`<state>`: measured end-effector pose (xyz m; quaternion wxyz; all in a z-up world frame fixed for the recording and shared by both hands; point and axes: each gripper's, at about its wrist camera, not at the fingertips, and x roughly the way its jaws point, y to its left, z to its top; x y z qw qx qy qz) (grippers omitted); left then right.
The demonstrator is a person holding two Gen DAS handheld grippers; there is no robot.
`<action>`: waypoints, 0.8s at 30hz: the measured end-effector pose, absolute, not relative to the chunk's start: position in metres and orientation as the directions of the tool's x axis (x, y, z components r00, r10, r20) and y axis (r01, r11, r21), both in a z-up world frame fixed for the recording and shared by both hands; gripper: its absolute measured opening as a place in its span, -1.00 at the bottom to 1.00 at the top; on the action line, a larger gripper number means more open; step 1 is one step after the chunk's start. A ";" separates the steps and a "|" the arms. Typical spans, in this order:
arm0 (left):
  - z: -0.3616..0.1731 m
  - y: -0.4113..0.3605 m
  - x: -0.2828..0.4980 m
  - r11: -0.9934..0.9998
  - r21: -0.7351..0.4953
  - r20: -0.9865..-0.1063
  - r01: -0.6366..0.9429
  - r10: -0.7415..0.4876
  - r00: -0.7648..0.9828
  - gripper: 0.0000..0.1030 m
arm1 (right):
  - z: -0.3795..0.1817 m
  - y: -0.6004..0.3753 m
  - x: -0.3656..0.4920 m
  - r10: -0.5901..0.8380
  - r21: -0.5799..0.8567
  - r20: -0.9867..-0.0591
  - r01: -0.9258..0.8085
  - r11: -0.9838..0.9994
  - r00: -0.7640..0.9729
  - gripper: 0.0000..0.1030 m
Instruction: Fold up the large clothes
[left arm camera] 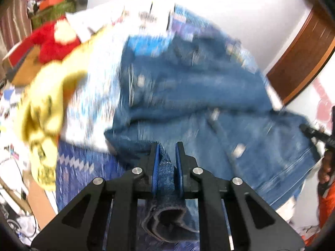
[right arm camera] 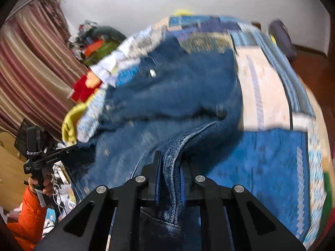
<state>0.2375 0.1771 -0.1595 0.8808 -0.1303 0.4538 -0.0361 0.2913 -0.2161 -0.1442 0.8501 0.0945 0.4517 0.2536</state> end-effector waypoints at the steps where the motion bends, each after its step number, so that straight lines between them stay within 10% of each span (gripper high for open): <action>1: -0.147 0.181 0.241 0.958 -0.280 -0.767 -0.053 -0.190 0.613 -0.72 | -0.138 -0.216 0.298 0.522 0.391 -0.708 -0.352 0.851 0.476 -0.78; 10: -0.096 0.223 0.321 0.970 -0.203 -0.658 -0.133 -0.035 0.752 -0.75 | -0.117 -0.224 0.395 0.478 0.404 -0.650 -0.265 0.876 0.590 -0.78; 24: -0.248 0.277 0.435 0.920 -0.004 -0.864 -0.391 0.194 0.465 -1.00 | -0.211 -0.229 0.489 0.425 0.415 -0.755 -0.138 0.899 0.499 -0.77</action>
